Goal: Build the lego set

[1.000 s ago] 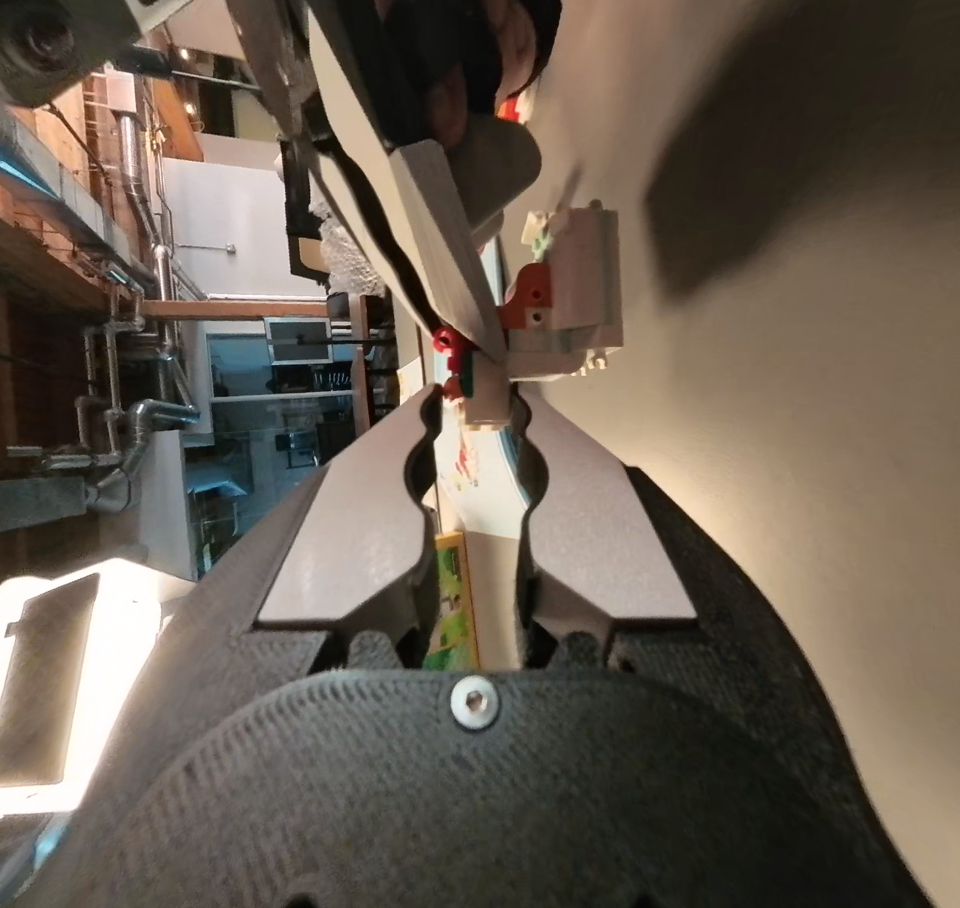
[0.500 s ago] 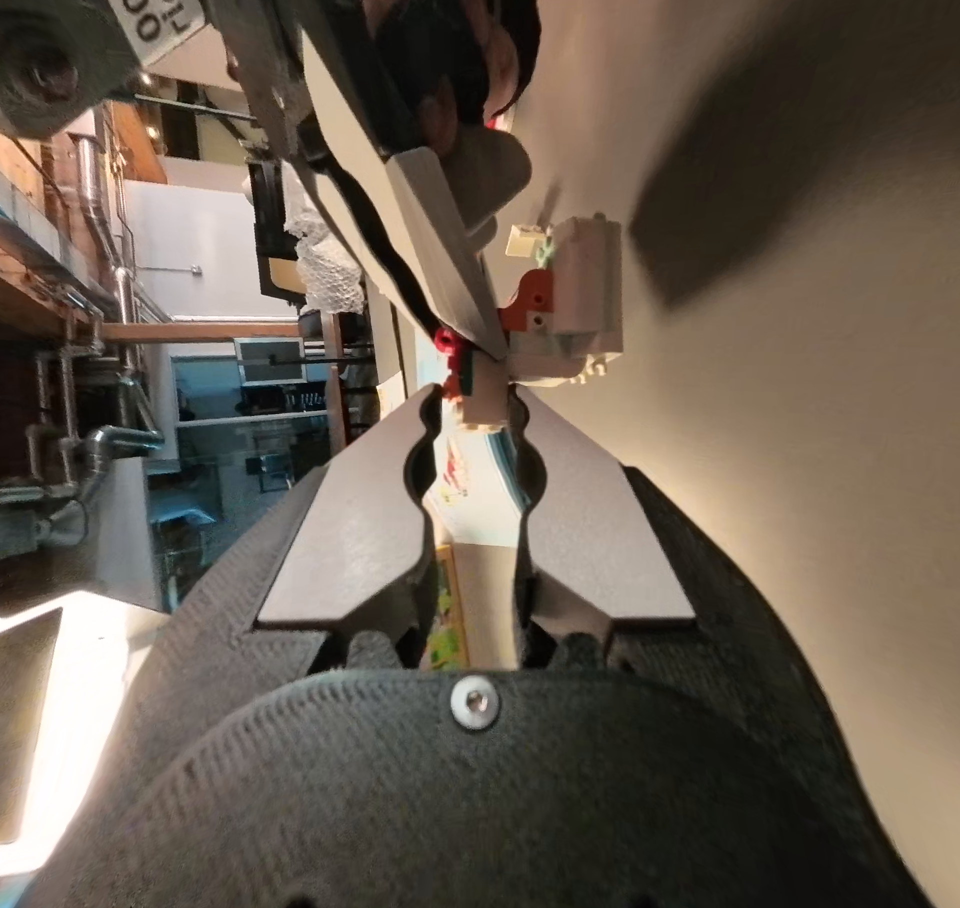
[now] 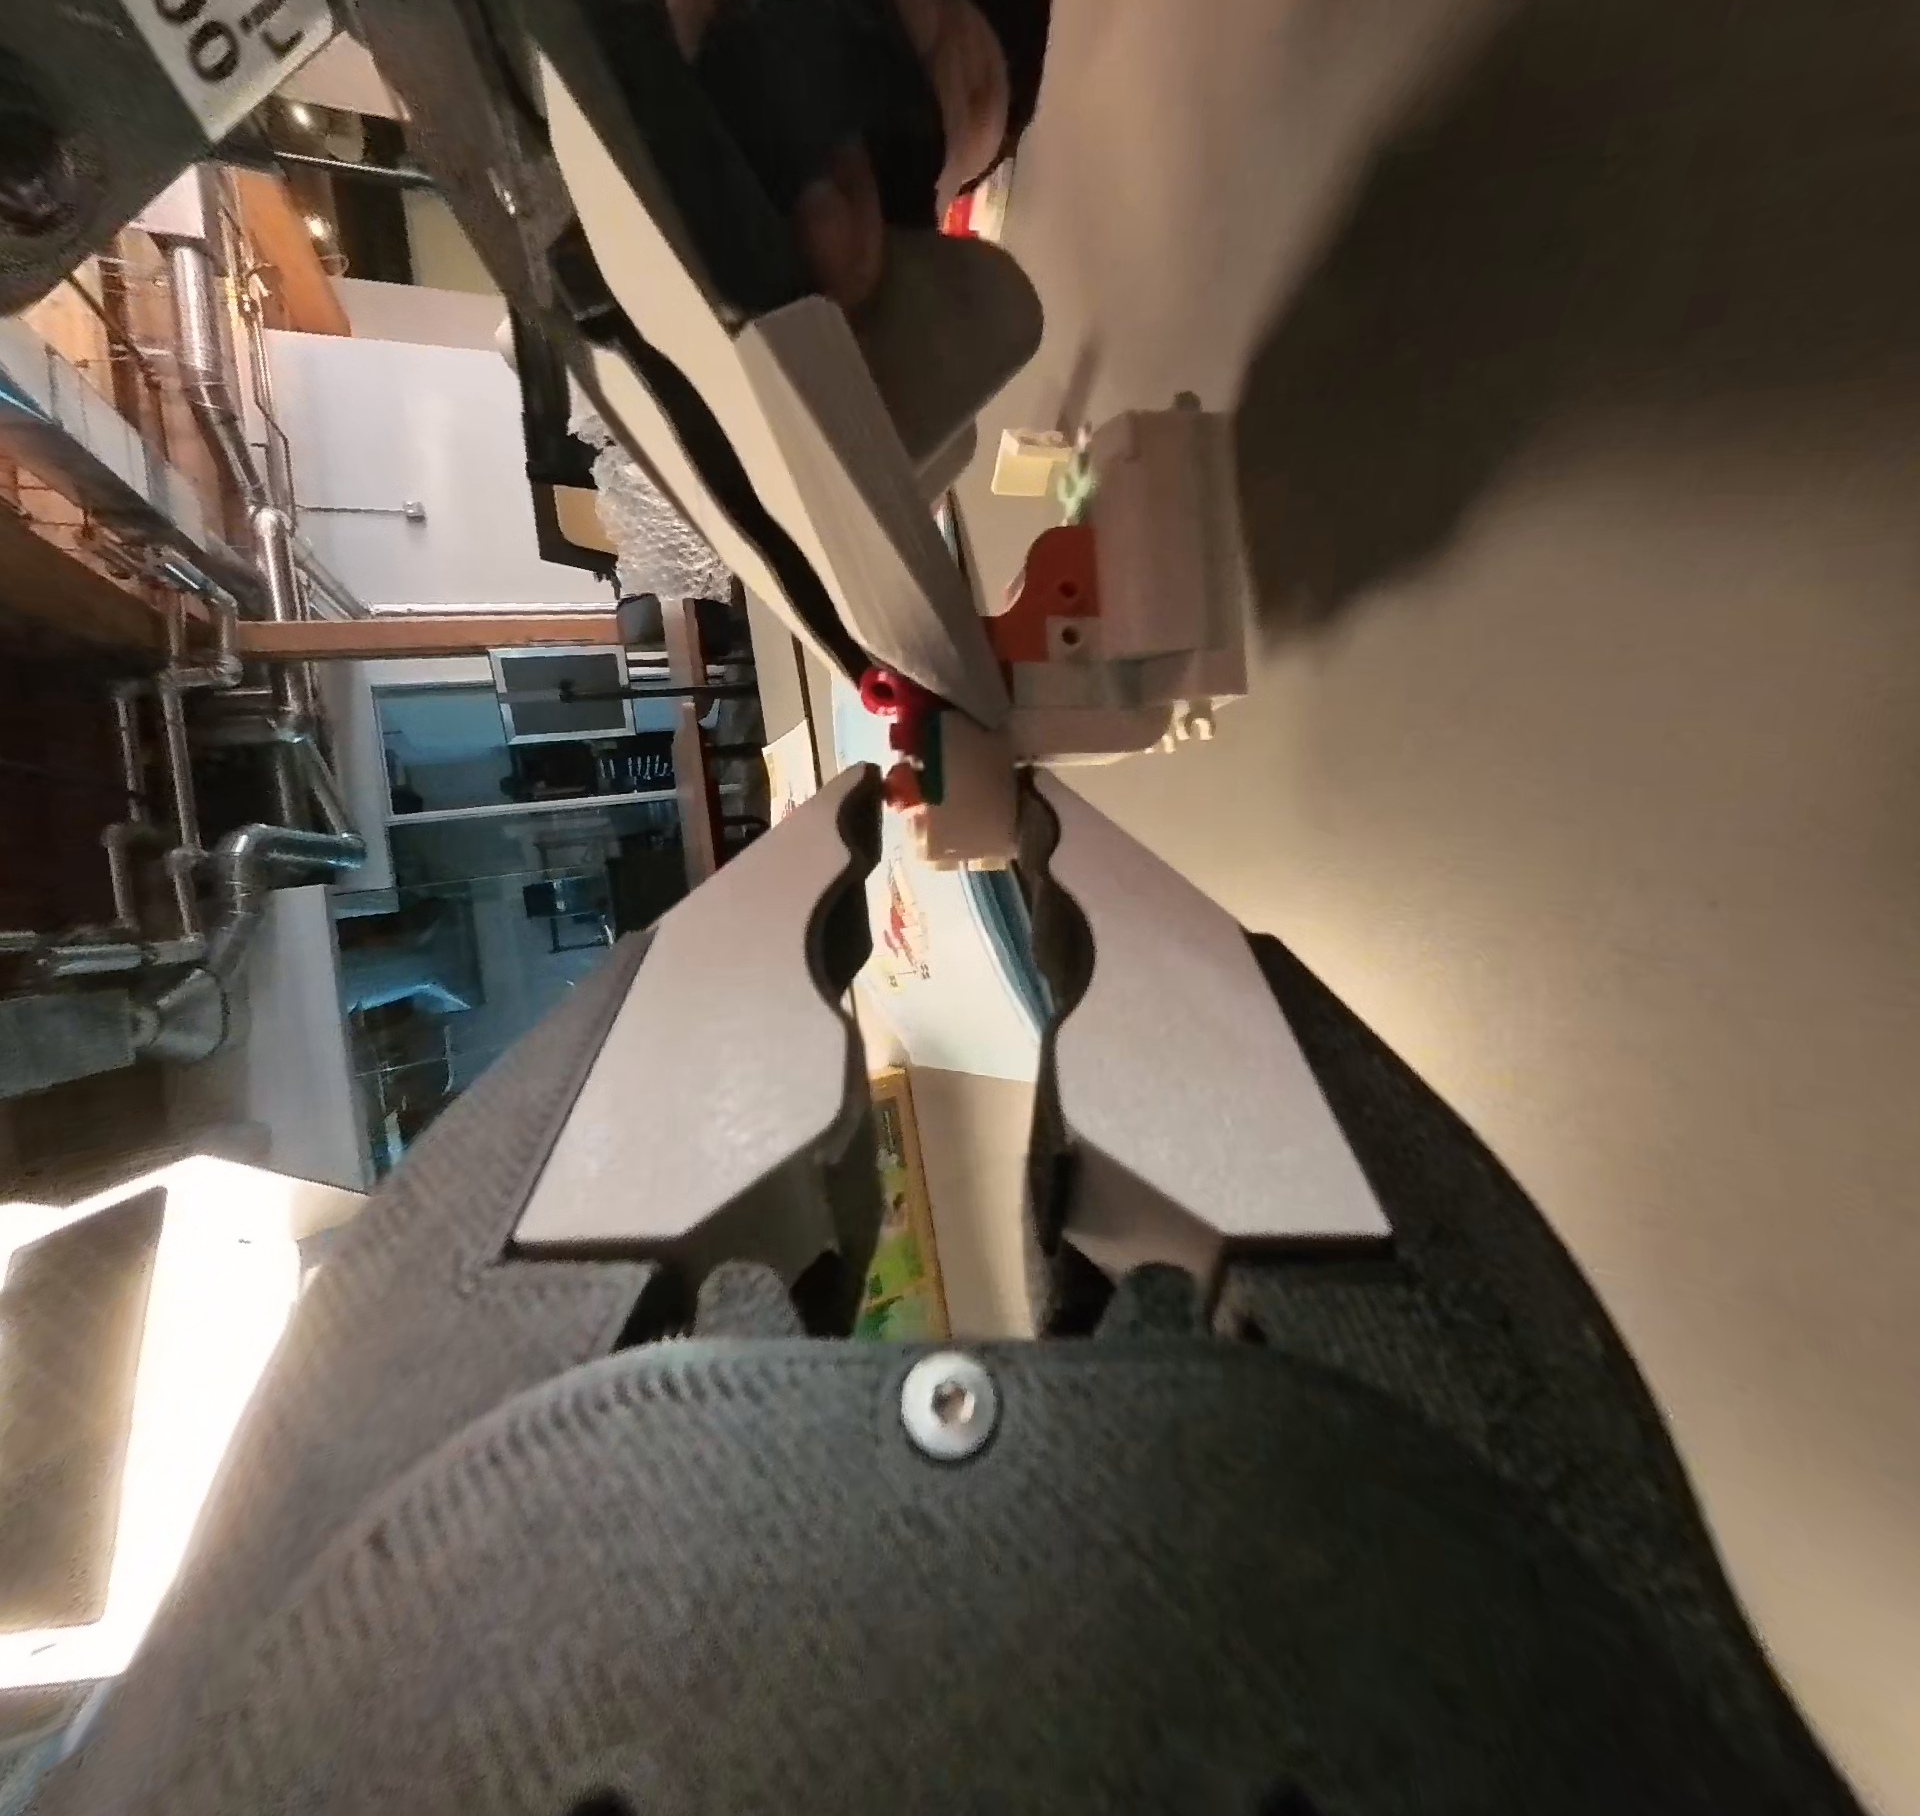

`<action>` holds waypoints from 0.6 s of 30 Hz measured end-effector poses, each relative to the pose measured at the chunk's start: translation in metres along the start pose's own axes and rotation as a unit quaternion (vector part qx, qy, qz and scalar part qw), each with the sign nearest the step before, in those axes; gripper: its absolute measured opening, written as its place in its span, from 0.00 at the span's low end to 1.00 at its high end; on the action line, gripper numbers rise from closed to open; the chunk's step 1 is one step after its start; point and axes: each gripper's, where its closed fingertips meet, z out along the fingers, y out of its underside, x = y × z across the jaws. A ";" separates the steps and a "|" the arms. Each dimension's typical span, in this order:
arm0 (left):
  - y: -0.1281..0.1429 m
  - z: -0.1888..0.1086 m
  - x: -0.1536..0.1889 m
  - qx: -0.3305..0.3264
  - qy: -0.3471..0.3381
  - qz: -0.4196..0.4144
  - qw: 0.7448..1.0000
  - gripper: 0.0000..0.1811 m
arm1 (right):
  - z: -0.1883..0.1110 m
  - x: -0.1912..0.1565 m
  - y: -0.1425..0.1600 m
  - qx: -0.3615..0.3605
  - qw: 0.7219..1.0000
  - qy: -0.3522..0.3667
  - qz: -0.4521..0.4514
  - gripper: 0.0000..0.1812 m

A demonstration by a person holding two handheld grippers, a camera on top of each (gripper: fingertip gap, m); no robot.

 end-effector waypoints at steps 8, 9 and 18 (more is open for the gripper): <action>0.000 0.002 -0.004 -0.023 -0.020 0.130 0.991 0.12 | 0.000 0.002 0.001 -0.002 1.000 0.006 0.004 0.09; 0.001 0.003 -0.006 -0.027 -0.023 0.130 0.991 0.12 | -0.001 0.004 -0.001 0.003 1.000 0.007 0.010 0.09; 0.019 0.016 -0.018 -0.063 0.017 -0.218 0.974 0.13 | -0.014 0.021 -0.014 0.072 0.995 0.055 -0.038 0.21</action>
